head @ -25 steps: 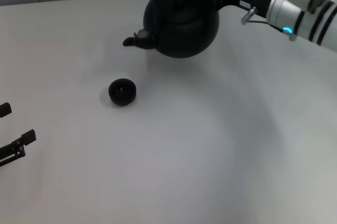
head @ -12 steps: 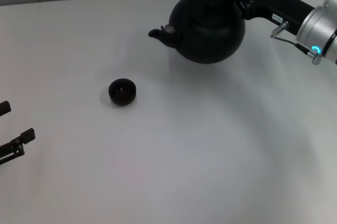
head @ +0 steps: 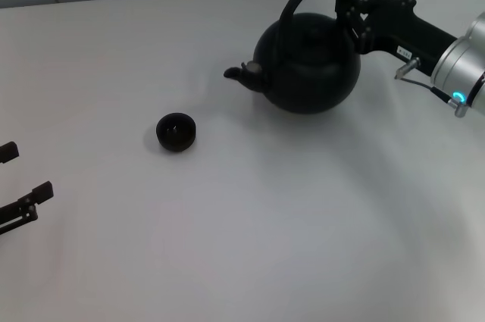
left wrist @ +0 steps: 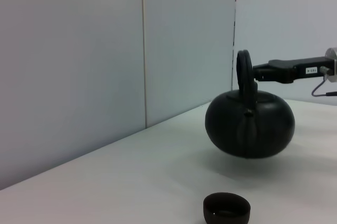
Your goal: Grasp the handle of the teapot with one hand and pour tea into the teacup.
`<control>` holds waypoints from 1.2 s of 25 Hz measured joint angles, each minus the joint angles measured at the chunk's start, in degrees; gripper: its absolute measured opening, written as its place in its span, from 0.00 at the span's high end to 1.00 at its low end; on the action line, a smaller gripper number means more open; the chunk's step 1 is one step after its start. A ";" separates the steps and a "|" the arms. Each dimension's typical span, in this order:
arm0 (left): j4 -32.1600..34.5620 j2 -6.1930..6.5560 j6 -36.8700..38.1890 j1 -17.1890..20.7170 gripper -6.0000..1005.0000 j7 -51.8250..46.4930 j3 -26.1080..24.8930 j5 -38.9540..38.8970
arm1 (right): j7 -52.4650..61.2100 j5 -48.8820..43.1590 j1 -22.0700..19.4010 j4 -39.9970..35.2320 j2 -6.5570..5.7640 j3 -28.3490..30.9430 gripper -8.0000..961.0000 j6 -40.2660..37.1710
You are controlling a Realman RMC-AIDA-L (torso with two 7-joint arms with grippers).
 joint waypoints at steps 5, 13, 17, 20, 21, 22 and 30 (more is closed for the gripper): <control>0.00 -0.03 0.07 -0.13 0.18 -0.06 0.10 0.01 | -2.20 0.00 -0.17 1.54 0.00 0.32 0.91 0.82; 0.00 -0.24 0.04 -0.19 0.18 -0.20 0.01 0.12 | -2.87 0.00 -0.27 2.47 0.00 0.33 0.91 1.63; 0.00 -0.34 0.03 -0.15 0.18 -0.20 -0.10 0.15 | -2.56 0.00 -0.04 2.92 0.08 0.33 0.91 2.51; 0.00 -0.42 0.05 0.10 0.18 -0.23 -0.19 0.18 | -2.20 0.23 0.06 3.16 0.11 0.36 0.91 3.02; 0.00 -0.43 0.06 0.16 0.18 -0.24 -0.20 0.18 | -2.18 0.37 0.06 3.20 0.13 0.36 0.90 3.06; 0.00 -0.43 0.06 0.16 0.18 -0.24 -0.20 0.18 | -2.17 0.53 -0.03 3.22 0.18 0.36 0.89 3.07; 0.00 -0.45 0.17 0.34 0.18 -0.40 -0.23 0.18 | -2.39 0.61 -0.98 3.28 0.20 2.33 0.68 1.32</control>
